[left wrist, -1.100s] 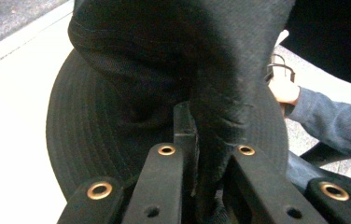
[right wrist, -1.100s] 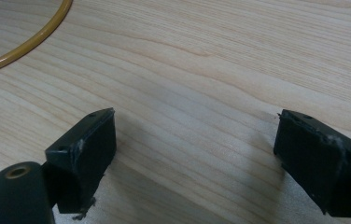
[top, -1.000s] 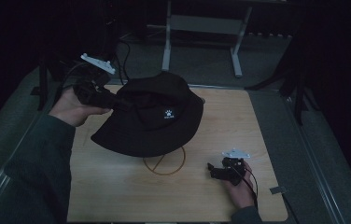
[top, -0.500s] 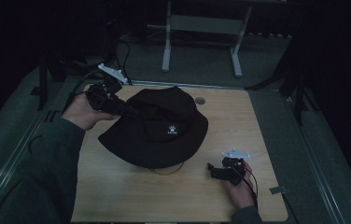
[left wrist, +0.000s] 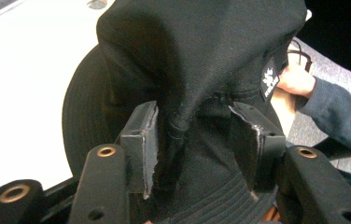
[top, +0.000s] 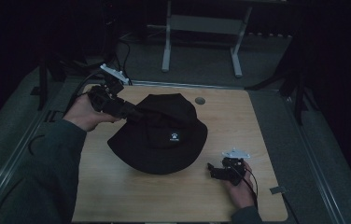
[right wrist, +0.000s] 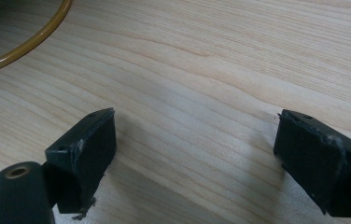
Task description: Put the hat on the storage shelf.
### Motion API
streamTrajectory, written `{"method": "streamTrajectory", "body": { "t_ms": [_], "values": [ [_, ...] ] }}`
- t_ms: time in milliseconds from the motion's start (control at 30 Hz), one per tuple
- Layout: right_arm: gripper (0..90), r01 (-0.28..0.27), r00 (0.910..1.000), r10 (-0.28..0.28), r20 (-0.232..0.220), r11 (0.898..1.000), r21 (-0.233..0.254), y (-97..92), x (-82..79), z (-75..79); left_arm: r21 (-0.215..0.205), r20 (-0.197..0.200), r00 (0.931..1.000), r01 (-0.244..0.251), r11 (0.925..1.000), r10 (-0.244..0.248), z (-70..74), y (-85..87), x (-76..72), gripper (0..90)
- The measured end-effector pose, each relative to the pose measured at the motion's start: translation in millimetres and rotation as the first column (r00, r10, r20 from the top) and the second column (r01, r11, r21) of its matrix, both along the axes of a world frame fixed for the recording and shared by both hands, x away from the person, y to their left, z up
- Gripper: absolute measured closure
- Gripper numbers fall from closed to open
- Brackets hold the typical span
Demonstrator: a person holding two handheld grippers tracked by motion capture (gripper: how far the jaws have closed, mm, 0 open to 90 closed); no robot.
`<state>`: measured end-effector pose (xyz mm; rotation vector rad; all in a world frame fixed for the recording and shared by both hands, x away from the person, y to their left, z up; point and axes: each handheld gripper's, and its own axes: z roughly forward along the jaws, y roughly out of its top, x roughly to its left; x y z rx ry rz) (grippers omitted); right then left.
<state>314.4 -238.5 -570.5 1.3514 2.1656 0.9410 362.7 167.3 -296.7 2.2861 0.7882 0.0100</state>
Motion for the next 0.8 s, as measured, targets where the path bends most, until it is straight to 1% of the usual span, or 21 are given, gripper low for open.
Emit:
{"method": "streamTrajectory", "body": {
  "t_ms": [33, 67, 100, 133, 200, 267, 367, 467, 500, 600, 767, 800],
  "values": [
    [12.8, 0.000, 1.0000, 0.000, 0.000, 1.000, 0.000, 0.0, 0.0, 0.0, -0.001, -0.005, 0.9999, -0.015, 0.9999, 0.015, 0.6, 1.3, -0.2, 49.5],
    [12.8, 0.000, 1.0000, 0.000, 0.000, 1.000, 0.000, 0.0, 0.0, 0.0, -0.001, -0.005, 0.9999, -0.015, 0.9999, 0.015, 0.6, 1.3, -0.2, 47.9],
    [12.7, 0.000, 1.0000, 0.000, 0.000, 1.000, 0.000, 0.0, 0.0, 0.0, 0.013, 0.001, 0.9991, -0.042, 0.9990, 0.042, 0.7, 1.9, -1.0, 41.6],
    [12.7, 0.000, 1.0000, 0.000, 0.000, 1.000, 0.000, 0.0, 0.0, 0.0, 0.023, 0.005, 0.9983, -0.058, 0.9980, 0.058, 0.6, 2.1, -1.5, 38.0],
    [12.7, 0.000, 1.0000, 0.000, 0.000, 1.000, 0.000, 0.0, 0.0, 0.0, 0.044, 0.012, 0.9969, -0.078, 0.9960, 0.077, 0.1, 2.7, -1.8, 33.0],
    [12.7, -0.001, 1.0000, 0.001, 0.001, 1.000, 0.000, 0.0, 0.0, 0.0, 0.050, 0.015, 0.9958, -0.091, 0.9946, 0.091, -0.9, 2.5, -2.5, 29.1],
    [12.7, -0.001, 1.0000, 0.001, 0.000, 1.000, 0.000, 0.0, 0.0, 0.0, 0.063, 0.019, 0.9945, -0.104, 0.9926, 0.103, -1.7, 2.3, -2.2, 25.2],
    [12.7, -0.001, 1.0000, 0.001, 0.000, 1.000, 0.000, -0.1, 0.0, 0.0, 0.064, 0.019, 0.9939, -0.110, 0.9919, 0.109, -2.2, 1.9, -2.0, 22.6],
    [12.7, 0.000, 1.0000, 0.000, 0.000, 1.000, 0.000, 0.0, 0.0, 0.0, 0.072, 0.023, 0.9932, -0.116, 0.9906, 0.114, -2.6, 1.4, -2.0, 22.0],
    [12.8, 0.000, 1.0000, 0.000, 0.000, 1.000, 0.000, 0.0, 0.0, 0.0, 0.080, 0.031, 0.9919, -0.125, 0.9889, 0.123, -3.2, 1.6, -2.7, 19.6],
    [12.7, 0.000, 1.0000, 0.000, 0.000, 1.000, 0.000, 0.0, 0.0, 0.0, 0.064, 0.045, 0.9916, -0.124, 0.9902, 0.122, -4.2, 5.9, -6.4, 19.6],
    [12.7, 0.000, 1.0000, 0.000, 0.000, 1.000, 0.000, 0.0, 0.0, 0.0, 0.055, 0.047, 0.9905, -0.132, 0.9898, 0.129, -4.5, 7.7, -7.1, 19.7]
  ]
}}
